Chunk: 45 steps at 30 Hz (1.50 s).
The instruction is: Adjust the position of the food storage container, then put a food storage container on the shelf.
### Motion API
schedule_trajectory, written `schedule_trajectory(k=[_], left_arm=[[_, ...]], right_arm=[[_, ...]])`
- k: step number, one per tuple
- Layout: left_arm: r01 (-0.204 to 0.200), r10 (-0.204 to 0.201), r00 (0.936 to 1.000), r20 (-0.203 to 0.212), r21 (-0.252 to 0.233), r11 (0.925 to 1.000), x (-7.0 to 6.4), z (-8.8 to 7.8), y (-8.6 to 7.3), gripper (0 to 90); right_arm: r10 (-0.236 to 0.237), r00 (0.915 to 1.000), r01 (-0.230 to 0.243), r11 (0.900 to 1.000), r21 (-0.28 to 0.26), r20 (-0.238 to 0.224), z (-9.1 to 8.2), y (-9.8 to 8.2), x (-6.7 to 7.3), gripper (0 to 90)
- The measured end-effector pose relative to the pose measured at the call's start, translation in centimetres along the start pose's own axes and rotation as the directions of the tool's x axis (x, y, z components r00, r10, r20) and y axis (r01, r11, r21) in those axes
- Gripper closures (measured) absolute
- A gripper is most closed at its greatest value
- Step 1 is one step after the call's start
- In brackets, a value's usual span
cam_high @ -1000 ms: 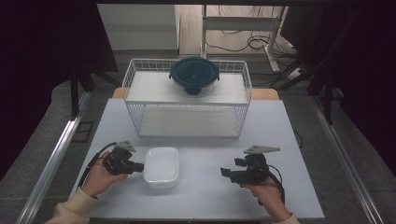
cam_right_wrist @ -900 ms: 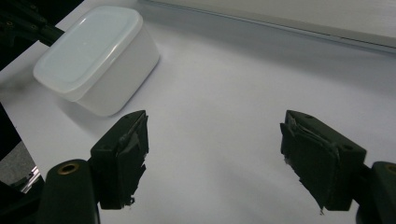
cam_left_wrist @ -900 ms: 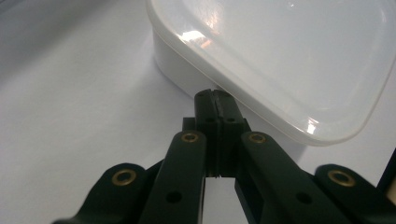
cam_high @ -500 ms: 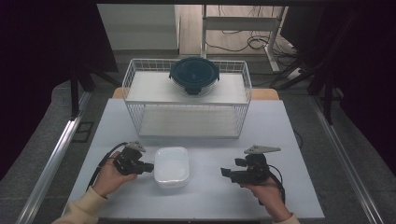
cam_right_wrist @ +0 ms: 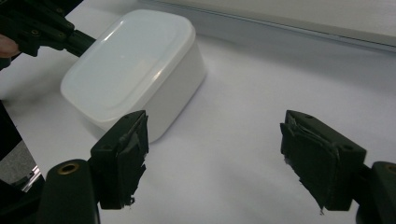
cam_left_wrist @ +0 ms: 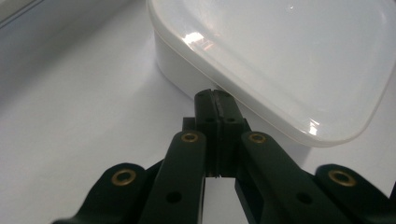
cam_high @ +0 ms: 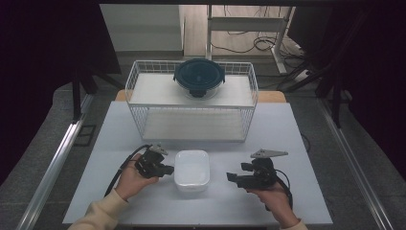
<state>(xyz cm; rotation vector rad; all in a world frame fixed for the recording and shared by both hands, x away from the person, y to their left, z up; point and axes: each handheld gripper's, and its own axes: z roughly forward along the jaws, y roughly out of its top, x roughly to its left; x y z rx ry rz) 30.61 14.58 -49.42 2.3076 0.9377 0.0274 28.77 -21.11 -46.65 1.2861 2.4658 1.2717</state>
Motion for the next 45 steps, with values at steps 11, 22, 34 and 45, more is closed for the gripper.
schedule_trajectory(k=[11,22,34,45], left_arm=[[0.016,-0.017,0.9997,-0.020,-0.037,0.9992,-0.1,-0.9,-0.5,90.0],[0.098,-0.119,0.9901,-0.074,-0.241,0.9656,-2.5,-5.4,-3.0,53.9],[0.188,-0.199,0.9800,-0.004,-0.309,0.9322,-1.8,-5.5,-3.8,35.3],[0.329,-0.306,0.9444,0.120,-0.338,0.8820,-0.6,-5.0,-3.8,25.7]], right_arm=[[0.039,0.9989,-0.039,0.999,-0.021,-0.028,-0.2,0.1,-0.1,23.0],[0.026,0.9993,-0.027,0.999,-0.035,-0.026,-0.5,0.1,-0.1,23.0],[0.018,0.9994,-0.019,0.999,-0.035,-0.028,-0.3,0.2,0.1,23.0],[0.015,0.9987,-0.017,0.999,-0.033,-0.049,0.2,0.3,0.7,23.1]])
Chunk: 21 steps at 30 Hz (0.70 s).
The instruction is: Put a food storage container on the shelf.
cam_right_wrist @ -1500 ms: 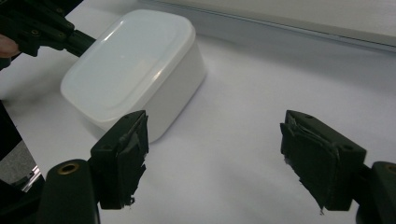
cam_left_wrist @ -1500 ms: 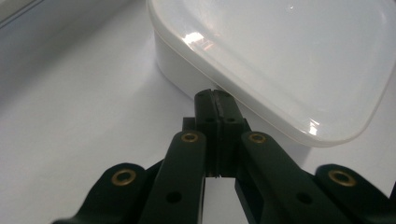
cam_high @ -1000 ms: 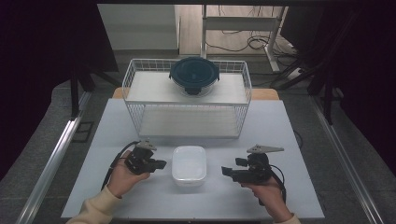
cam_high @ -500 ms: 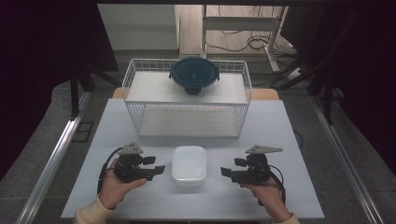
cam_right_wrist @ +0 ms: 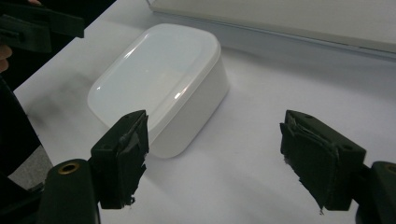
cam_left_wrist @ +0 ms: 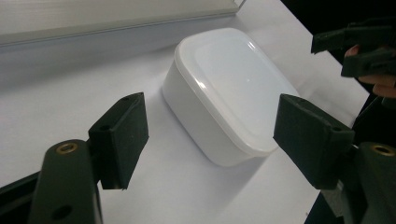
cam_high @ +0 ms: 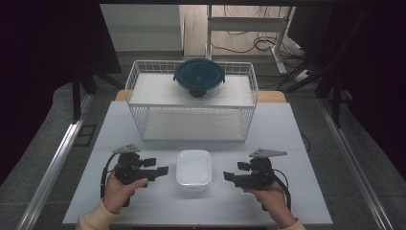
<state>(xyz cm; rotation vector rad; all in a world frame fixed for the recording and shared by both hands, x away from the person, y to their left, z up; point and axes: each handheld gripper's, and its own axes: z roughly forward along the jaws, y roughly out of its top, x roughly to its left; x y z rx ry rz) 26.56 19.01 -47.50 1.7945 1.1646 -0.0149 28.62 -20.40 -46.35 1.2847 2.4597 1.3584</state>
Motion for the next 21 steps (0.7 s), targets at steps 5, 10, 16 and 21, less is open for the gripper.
schedule_trajectory(k=[5,10,16,21], left_arm=[[0.038,-0.037,0.9990,0.026,-0.013,0.9992,0.3,0.2,0.0,26.5],[0.090,-0.089,0.9938,0.066,-0.002,0.9960,0.8,0.5,0.0,27.7],[0.163,-0.162,0.9791,0.122,0.005,0.9866,1.2,1.2,0.5,30.1],[0.160,-0.161,0.9801,0.116,0.018,0.9870,0.9,2.3,0.9,30.4]], right_arm=[[0.012,0.9997,-0.012,1.000,0.008,-0.020,0.5,0.1,0.3,23.2],[0.021,0.9990,-0.021,1.000,0.019,-0.040,1.3,0.3,0.8,24.3],[0.073,0.9951,-0.071,0.997,0.038,-0.066,2.5,1.1,1.0,24.8],[0.114,0.9897,-0.111,0.993,0.031,-0.087,3.5,2.4,1.1,25.6]])
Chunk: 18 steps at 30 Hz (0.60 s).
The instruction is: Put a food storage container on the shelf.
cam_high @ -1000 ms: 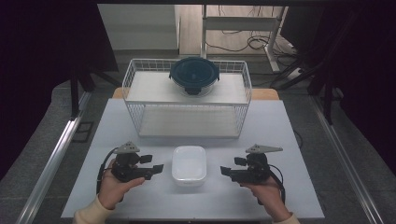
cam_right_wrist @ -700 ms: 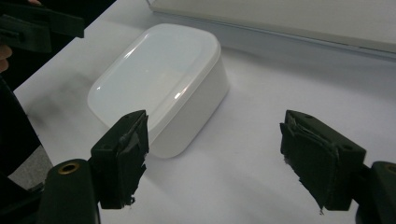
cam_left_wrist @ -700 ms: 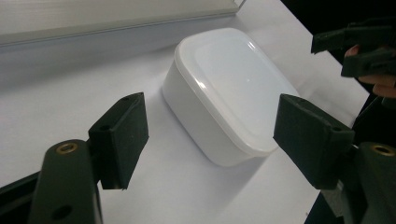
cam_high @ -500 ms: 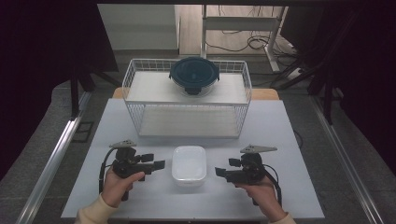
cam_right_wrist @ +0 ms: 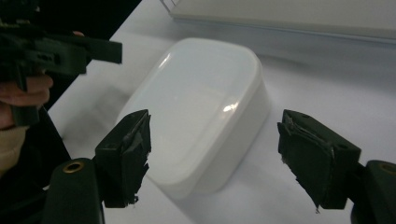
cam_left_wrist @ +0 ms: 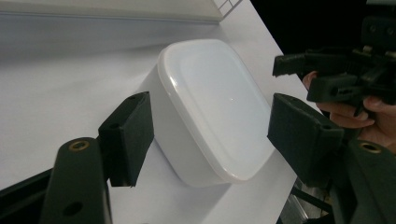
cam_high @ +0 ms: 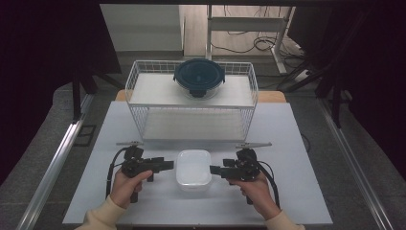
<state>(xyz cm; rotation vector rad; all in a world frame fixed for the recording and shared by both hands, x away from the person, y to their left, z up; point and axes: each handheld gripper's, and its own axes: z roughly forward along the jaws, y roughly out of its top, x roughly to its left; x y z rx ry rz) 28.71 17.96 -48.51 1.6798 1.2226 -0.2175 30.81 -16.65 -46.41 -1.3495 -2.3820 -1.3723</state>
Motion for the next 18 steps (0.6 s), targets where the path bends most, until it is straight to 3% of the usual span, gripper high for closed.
schedule_trajectory(k=[8,12,18], left_arm=[[0.038,-0.038,0.9992,0.006,0.010,0.9992,0.7,1.1,0.2,32.4],[0.066,-0.067,0.9971,0.036,0.023,0.9976,1.2,1.6,0.0,35.2],[0.055,-0.057,0.9977,0.038,0.044,0.9975,1.0,1.9,-0.2,41.7]], right_arm=[[0.050,0.9985,-0.049,0.998,0.037,-0.020,1.8,0.3,-0.5,31.6],[0.060,0.9975,-0.058,0.997,0.044,-0.036,2.4,0.3,-0.7,34.0],[0.077,0.9962,-0.075,0.995,0.062,-0.041,3.1,-0.1,-0.9,37.2]])
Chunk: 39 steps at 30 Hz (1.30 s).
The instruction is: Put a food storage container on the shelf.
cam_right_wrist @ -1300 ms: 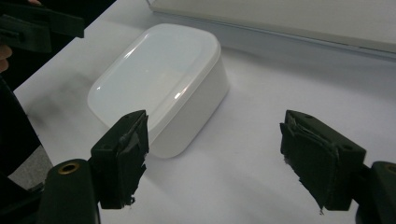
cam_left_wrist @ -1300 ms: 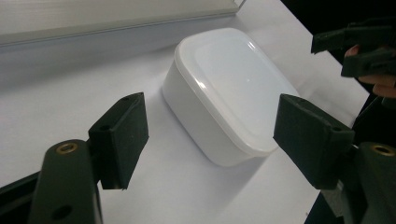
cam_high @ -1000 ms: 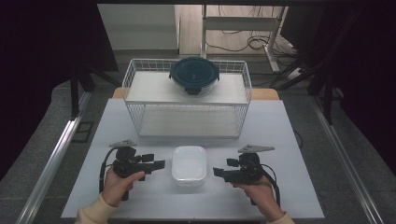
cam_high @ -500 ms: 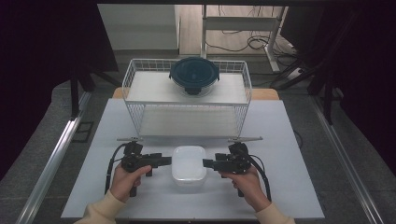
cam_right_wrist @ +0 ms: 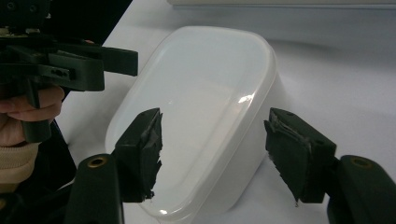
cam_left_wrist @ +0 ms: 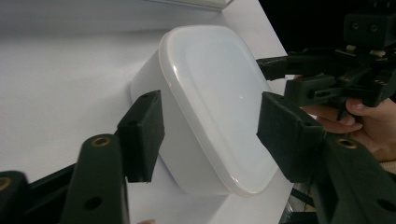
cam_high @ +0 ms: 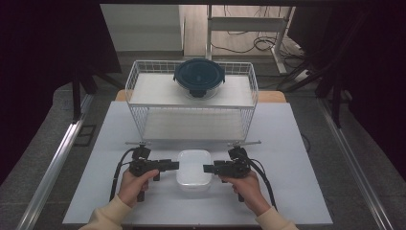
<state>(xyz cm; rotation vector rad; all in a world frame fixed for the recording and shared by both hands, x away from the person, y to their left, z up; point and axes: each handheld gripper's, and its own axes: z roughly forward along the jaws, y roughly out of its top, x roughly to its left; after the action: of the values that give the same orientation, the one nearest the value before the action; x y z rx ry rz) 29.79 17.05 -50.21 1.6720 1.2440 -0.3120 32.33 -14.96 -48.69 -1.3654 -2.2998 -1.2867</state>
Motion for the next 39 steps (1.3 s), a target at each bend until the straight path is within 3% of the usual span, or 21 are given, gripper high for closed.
schedule_trajectory(k=[13,17,18,24,28,39], left_arm=[[0.003,-0.004,0.9997,0.023,0.042,0.9991,0.2,1.0,-0.2,52.9],[0.000,0.000,1.0000,-0.004,0.042,0.9991,0.0,1.0,-0.3,59.5],[-0.003,0.003,0.9999,-0.012,0.041,0.9991,0.0,1.0,-0.3,63.1],[-0.009,0.009,0.9997,-0.024,0.027,0.9996,-0.2,0.8,-0.5,68.0],[0.039,-0.039,0.9991,0.018,0.006,0.9992,0.1,0.6,-0.9,71.5],[0.017,-0.017,0.9999,-0.003,-0.033,0.9993,-0.6,-0.3,-1.0,76.9]], right_arm=[[0.017,0.9998,-0.017,1.000,0.010,-0.004,0.6,-0.5,-0.1,46.7],[0.019,0.9998,-0.019,1.000,0.008,0.001,0.5,-0.5,-0.3,53.5],[0.038,0.9993,-0.038,0.999,0.001,-0.006,0.3,-0.5,-0.4,58.6],[0.121,0.9914,-0.121,0.993,-0.011,-0.051,-0.1,-0.8,-1.0,65.5],[0.134,0.9889,-0.136,0.991,-0.017,-0.063,-0.4,-1.1,-1.0,68.0],[0.144,0.9851,-0.148,0.988,-0.038,-0.093,-1.1,-1.3,-0.4,75.5]])
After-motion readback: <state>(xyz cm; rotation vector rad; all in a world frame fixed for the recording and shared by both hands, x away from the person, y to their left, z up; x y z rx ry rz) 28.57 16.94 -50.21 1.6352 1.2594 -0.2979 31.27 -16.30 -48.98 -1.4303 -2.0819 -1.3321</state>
